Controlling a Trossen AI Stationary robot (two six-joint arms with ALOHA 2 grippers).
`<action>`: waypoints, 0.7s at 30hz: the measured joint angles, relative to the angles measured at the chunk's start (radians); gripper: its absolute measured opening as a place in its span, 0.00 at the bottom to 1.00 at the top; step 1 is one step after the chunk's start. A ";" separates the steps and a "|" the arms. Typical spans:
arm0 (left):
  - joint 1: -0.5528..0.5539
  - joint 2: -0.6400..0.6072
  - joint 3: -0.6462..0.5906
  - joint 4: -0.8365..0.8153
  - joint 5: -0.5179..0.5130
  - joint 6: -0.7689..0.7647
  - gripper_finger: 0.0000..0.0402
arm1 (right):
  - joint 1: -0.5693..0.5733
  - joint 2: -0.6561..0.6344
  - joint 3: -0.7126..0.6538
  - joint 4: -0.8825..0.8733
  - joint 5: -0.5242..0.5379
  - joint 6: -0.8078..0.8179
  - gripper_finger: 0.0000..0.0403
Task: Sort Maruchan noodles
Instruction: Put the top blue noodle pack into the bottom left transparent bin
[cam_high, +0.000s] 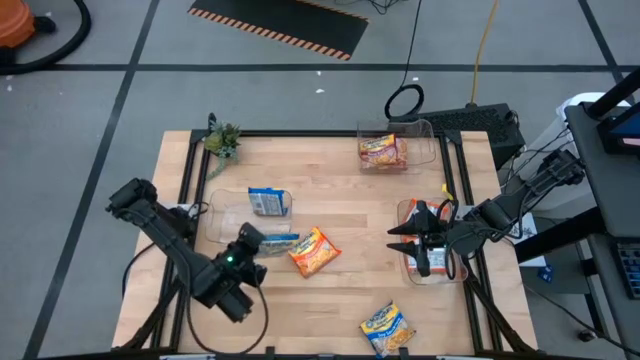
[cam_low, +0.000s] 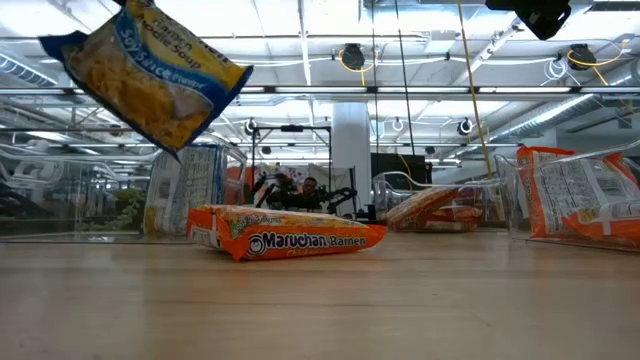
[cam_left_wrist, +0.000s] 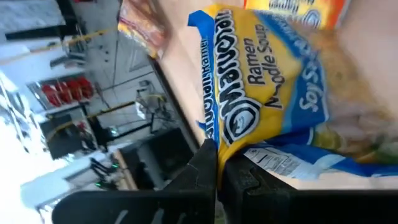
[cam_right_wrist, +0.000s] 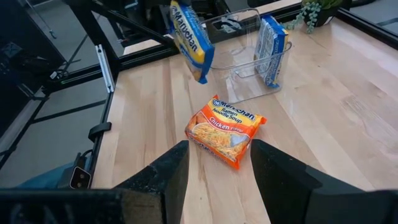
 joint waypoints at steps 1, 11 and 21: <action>0.007 -0.005 -0.001 0.000 -0.006 0.039 0.01 | 0.000 0.000 0.000 0.000 0.000 0.000 0.41; 0.144 -0.042 0.000 -0.004 -0.127 0.148 0.01 | 0.000 0.000 0.000 -0.001 0.000 -0.015 0.41; 0.222 -0.078 -0.009 -0.006 -0.142 0.084 0.01 | 0.000 0.000 0.000 -0.005 0.000 -0.027 0.41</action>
